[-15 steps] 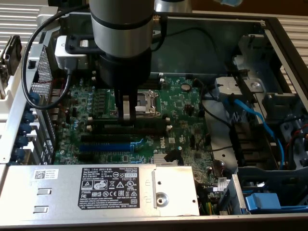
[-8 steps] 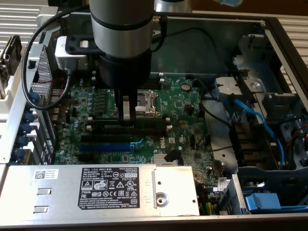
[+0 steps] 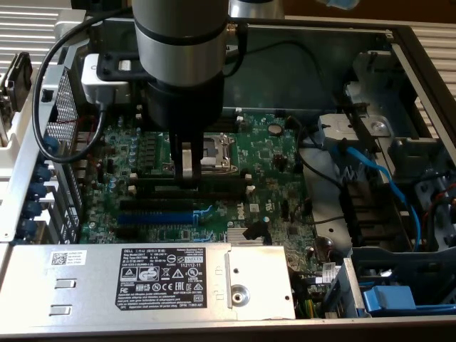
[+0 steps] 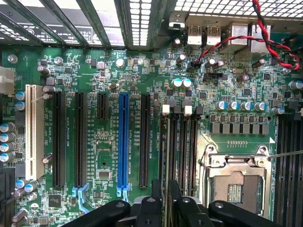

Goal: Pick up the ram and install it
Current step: 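Insert the ram into the slot, then press down the ram until it locks into place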

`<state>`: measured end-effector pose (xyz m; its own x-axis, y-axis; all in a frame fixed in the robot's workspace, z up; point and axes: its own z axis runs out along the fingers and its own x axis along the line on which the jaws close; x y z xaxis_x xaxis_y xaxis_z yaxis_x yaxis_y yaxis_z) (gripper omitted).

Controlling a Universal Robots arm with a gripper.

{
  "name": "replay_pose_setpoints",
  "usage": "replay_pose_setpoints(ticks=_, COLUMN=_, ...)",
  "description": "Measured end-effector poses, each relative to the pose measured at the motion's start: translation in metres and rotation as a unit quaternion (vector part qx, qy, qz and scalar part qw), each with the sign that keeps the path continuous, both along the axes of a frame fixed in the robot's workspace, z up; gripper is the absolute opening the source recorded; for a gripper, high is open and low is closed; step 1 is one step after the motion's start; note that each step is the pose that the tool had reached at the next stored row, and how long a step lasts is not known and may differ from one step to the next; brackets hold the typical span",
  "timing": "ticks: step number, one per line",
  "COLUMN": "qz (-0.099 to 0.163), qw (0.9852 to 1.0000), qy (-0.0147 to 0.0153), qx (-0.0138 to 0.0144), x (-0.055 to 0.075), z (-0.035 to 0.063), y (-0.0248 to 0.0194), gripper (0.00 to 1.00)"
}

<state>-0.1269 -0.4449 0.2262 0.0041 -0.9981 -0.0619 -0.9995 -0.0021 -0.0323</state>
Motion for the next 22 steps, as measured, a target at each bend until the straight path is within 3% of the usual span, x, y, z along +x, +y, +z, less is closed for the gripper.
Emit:
replay_pose_setpoints(ticks=6, qz=0.000, qw=1.0000, qy=0.0000, qx=0.0000, x=0.000, z=0.0024, y=0.0000, gripper=0.20)
replay_pose_setpoints(ticks=12, qz=0.000, qw=1.0000, qy=0.0001, qx=0.0000, x=0.001, z=0.0195, y=0.0000, gripper=0.20)
replay_pose_setpoints(ticks=22, qz=0.000, qw=1.0000, qy=0.0005, qx=0.0000, x=0.004, z=0.0212, y=0.0000, gripper=0.20)
